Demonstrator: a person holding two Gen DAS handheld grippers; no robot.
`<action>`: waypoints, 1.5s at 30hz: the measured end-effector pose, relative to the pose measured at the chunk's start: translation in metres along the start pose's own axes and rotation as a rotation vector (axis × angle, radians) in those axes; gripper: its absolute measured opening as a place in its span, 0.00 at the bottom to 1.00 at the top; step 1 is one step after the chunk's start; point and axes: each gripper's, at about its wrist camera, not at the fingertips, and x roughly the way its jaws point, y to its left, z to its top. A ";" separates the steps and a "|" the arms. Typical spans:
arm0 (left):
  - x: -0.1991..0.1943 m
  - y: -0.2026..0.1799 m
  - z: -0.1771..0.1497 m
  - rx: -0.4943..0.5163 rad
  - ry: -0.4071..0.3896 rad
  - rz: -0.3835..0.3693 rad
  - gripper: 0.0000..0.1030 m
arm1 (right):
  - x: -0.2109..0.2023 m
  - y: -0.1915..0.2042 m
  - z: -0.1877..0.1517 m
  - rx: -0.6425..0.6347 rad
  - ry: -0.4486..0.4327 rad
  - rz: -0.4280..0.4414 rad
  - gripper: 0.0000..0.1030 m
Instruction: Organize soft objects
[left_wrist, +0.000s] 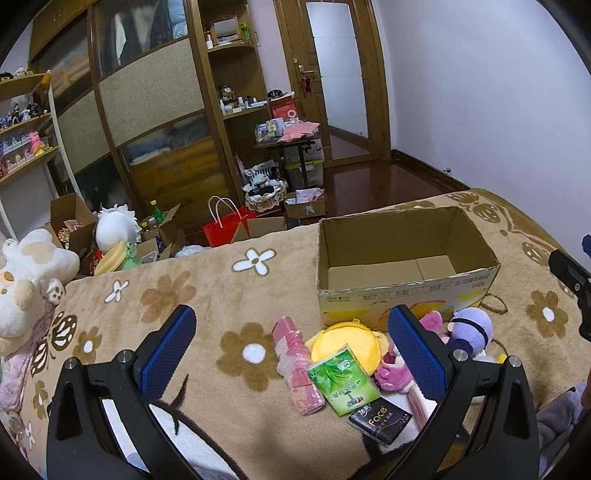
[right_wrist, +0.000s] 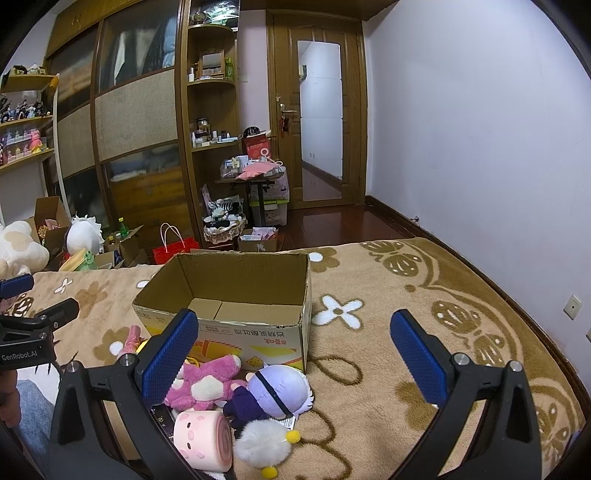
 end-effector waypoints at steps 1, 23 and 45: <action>0.000 0.001 -0.001 -0.001 0.001 0.000 1.00 | 0.000 0.000 0.000 0.000 0.000 0.001 1.00; 0.003 0.002 -0.005 -0.002 0.013 0.002 1.00 | -0.002 0.000 0.003 0.001 0.001 0.000 1.00; 0.076 0.000 -0.008 -0.016 0.285 -0.062 1.00 | 0.052 0.001 -0.015 0.029 0.221 0.033 1.00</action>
